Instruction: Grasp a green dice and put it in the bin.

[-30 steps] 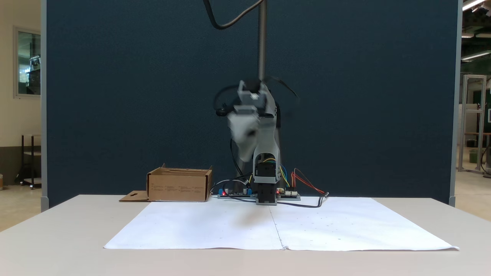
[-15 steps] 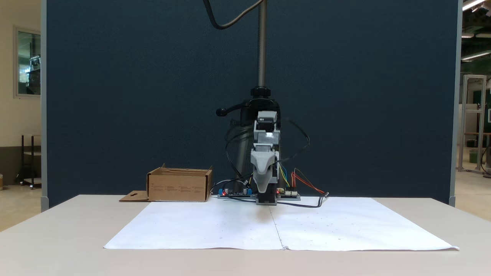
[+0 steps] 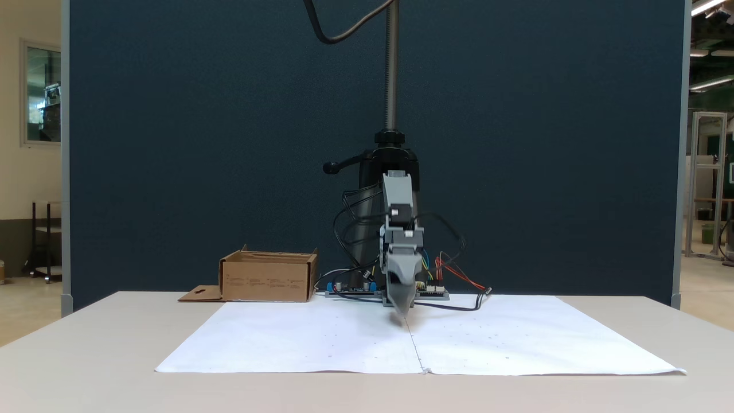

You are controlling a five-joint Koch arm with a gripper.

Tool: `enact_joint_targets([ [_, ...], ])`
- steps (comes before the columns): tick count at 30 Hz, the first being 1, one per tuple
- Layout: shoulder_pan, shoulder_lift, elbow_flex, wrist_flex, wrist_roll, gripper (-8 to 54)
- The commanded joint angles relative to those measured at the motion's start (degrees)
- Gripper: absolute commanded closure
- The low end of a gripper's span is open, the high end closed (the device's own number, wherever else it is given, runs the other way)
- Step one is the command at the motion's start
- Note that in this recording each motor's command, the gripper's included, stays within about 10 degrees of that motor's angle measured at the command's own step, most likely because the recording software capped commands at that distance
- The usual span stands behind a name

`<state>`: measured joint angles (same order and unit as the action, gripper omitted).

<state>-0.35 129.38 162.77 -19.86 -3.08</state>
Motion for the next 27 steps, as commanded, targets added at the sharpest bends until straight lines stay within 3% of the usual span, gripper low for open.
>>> enact_joint_targets([
  [1, 0.1, 6.7, 1.0, -9.6, -0.4, 3.3],
  [14, 0.8, 6.7, 16.4, -34.7, -0.5, 3.1],
  [27, 1.4, 6.5, 16.4, -48.1, -0.7, 1.1],
])
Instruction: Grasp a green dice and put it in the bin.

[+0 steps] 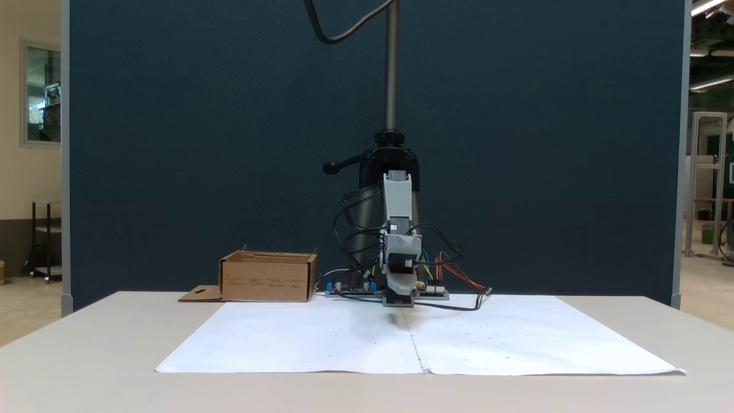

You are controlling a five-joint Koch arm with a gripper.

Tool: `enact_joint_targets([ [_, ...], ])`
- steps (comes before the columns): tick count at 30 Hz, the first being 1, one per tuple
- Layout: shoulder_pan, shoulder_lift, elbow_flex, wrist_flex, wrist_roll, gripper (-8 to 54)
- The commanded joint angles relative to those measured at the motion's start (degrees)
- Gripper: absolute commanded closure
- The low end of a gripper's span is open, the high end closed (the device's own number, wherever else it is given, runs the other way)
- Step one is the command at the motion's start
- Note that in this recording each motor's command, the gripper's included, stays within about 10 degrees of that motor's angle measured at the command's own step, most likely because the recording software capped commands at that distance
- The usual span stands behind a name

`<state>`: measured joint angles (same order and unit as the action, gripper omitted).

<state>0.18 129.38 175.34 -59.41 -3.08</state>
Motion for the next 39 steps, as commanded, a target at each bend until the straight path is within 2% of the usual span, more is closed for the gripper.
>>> enact_joint_targets([
  [1, 1.1, 6.3, 3.9, -9.7, -0.7, 1.0],
  [39, 3.7, 6.2, 3.9, -38.2, -0.5, 0.9],
])
